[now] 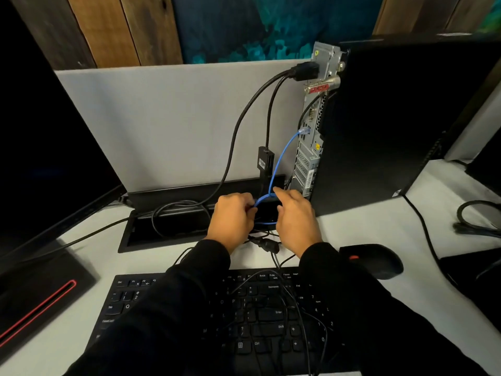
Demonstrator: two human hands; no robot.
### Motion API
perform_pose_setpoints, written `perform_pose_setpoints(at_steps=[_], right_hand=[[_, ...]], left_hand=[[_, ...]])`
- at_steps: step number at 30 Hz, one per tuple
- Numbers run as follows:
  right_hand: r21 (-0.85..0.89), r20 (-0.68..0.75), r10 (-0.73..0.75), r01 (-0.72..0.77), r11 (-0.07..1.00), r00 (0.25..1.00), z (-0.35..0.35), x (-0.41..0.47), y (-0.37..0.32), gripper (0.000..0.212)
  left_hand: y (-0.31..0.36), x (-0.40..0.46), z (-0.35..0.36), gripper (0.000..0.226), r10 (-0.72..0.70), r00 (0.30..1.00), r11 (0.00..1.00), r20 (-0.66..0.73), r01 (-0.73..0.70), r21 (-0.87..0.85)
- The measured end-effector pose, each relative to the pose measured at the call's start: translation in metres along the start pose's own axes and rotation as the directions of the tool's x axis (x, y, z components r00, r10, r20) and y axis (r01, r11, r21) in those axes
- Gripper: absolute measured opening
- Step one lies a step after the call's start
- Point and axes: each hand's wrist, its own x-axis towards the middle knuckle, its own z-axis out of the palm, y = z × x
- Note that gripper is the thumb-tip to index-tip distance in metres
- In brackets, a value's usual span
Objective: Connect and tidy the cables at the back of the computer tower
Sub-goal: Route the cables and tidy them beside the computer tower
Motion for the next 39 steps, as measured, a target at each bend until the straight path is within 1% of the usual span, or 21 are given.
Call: perform_pose_setpoints(at_steps=[2,4,6,7,9,10,13,16,19,21,22,25,28,31,34,36,38,39], right_hand=[[-0.023,-0.006,-0.021,0.020,1.000,1.000,0.002,0.001,0.003,0.054],[-0.056,0.017,-0.043,0.044,0.997,0.999,0.002,0.002,0.004,0.053],[-0.085,0.045,-0.054,0.057,0.995,0.998,-0.001,0.003,0.004,0.048],[-0.096,0.063,-0.048,0.054,0.994,0.997,-0.003,0.003,0.003,0.048],[-0.112,0.116,-0.019,0.032,0.993,0.993,-0.006,0.003,0.002,0.056],[-0.112,0.141,-0.006,0.022,0.993,0.990,-0.006,0.002,0.002,0.062],[-0.076,0.179,0.025,-0.012,0.997,0.983,-0.004,-0.002,0.003,0.078],[-0.055,0.145,0.024,-0.016,0.998,0.989,0.001,-0.002,0.003,0.086],[-0.104,0.124,0.019,-0.006,0.995,0.992,0.009,0.007,0.004,0.090],[-0.127,0.122,0.024,-0.009,0.992,0.992,0.012,0.014,0.003,0.088],[-0.128,0.119,0.028,-0.013,0.992,0.993,0.012,0.017,0.001,0.085],[-0.133,0.109,0.049,-0.034,0.991,0.993,0.011,0.023,0.001,0.075],[-0.091,0.125,0.026,-0.015,0.996,0.992,0.011,0.022,0.005,0.067],[-0.049,0.140,-0.017,0.024,0.999,0.990,0.011,0.023,0.009,0.057],[-0.060,0.141,-0.025,0.034,0.998,0.990,0.011,0.023,0.010,0.053],[-0.098,0.143,-0.024,0.038,0.994,0.989,0.012,0.022,0.009,0.051],[-0.131,0.141,-0.021,0.039,0.991,0.990,0.011,0.018,0.012,0.047],[-0.131,0.138,-0.025,0.043,0.990,0.990,0.011,0.018,0.014,0.044]], left_hand=[[0.002,0.003,-0.003,0.005,-0.054,0.998,0.998,0.020,0.053,0.024],[0.003,0.004,-0.006,0.007,-0.082,0.996,0.996,0.045,0.080,0.047],[0.005,0.002,-0.010,0.016,-0.072,0.993,0.996,0.094,0.066,0.063],[0.003,0.000,-0.010,0.021,-0.068,0.990,0.997,0.121,0.063,0.041],[-0.003,-0.004,-0.011,0.024,-0.112,0.979,0.992,0.169,0.121,-0.039],[-0.007,-0.004,-0.012,0.023,-0.153,0.972,0.985,0.181,0.165,-0.053],[-0.019,-0.005,-0.011,0.028,-0.258,0.951,0.965,0.171,0.263,-0.006],[-0.021,-0.004,-0.009,0.034,-0.326,0.933,0.945,0.152,0.328,0.012],[-0.019,0.001,-0.009,0.027,-0.347,0.929,0.937,0.124,0.349,0.008],[-0.016,0.003,-0.011,0.020,-0.356,0.924,0.934,0.139,0.354,0.039],[-0.015,0.004,-0.013,0.018,-0.365,0.917,0.931,0.160,0.361,0.058],[-0.023,0.009,-0.020,0.015,-0.434,0.866,0.899,0.250,0.434,0.055],[-0.038,0.016,-0.033,0.022,-0.457,0.816,0.889,0.355,0.420,0.181],[-0.050,0.020,-0.040,0.018,-0.456,0.790,0.889,0.410,0.386,0.245],[-0.047,0.025,-0.037,0.020,-0.430,0.800,0.898,0.419,0.331,0.291],[-0.045,0.024,-0.035,0.022,-0.382,0.817,0.916,0.433,0.272,0.295],[-0.048,0.021,-0.035,0.020,-0.331,0.826,0.937,0.456,0.229,0.265],[-0.052,0.019,-0.037,0.024,-0.317,0.825,0.947,0.467,0.248,0.204]])
